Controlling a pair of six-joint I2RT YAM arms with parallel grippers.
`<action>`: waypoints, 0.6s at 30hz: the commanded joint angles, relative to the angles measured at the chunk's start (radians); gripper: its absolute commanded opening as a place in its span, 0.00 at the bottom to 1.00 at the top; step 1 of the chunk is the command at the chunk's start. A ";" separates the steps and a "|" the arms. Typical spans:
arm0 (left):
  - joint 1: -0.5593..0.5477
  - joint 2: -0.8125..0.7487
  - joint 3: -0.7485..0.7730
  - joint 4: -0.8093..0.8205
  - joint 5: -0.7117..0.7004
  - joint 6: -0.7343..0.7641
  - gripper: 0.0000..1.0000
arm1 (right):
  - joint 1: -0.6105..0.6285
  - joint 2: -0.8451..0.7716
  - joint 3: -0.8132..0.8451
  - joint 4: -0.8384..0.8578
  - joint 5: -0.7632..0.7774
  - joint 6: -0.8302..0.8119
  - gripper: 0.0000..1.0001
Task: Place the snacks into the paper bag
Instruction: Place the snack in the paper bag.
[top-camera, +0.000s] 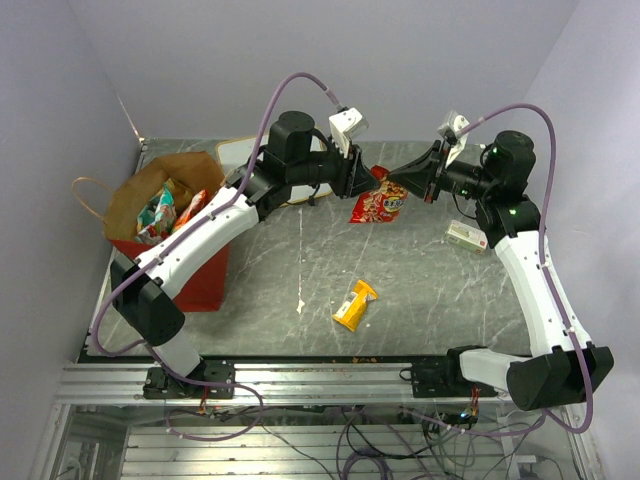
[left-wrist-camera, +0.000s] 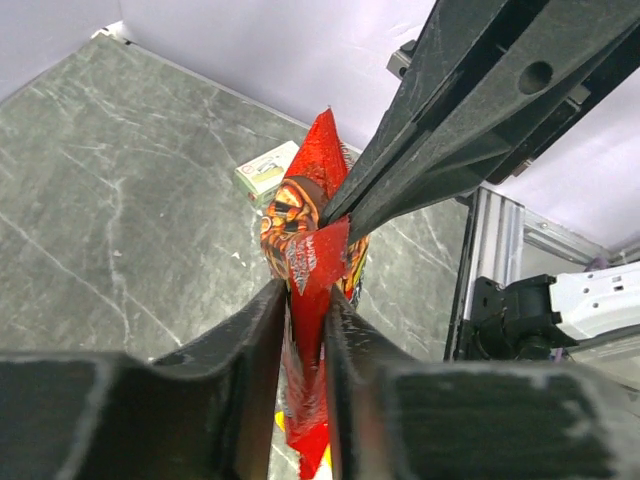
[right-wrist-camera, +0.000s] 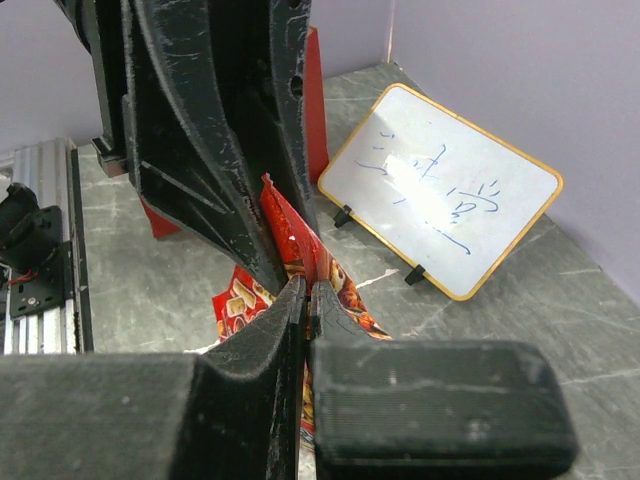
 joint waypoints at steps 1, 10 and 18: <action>-0.009 0.014 0.012 0.075 0.067 -0.048 0.27 | 0.007 -0.026 -0.021 0.034 -0.016 0.012 0.00; -0.009 -0.042 -0.013 0.039 0.023 0.028 0.07 | 0.004 -0.051 -0.043 -0.019 0.054 -0.057 0.28; -0.008 -0.144 -0.026 -0.098 -0.160 0.216 0.07 | -0.035 -0.108 -0.016 -0.108 0.098 -0.128 0.68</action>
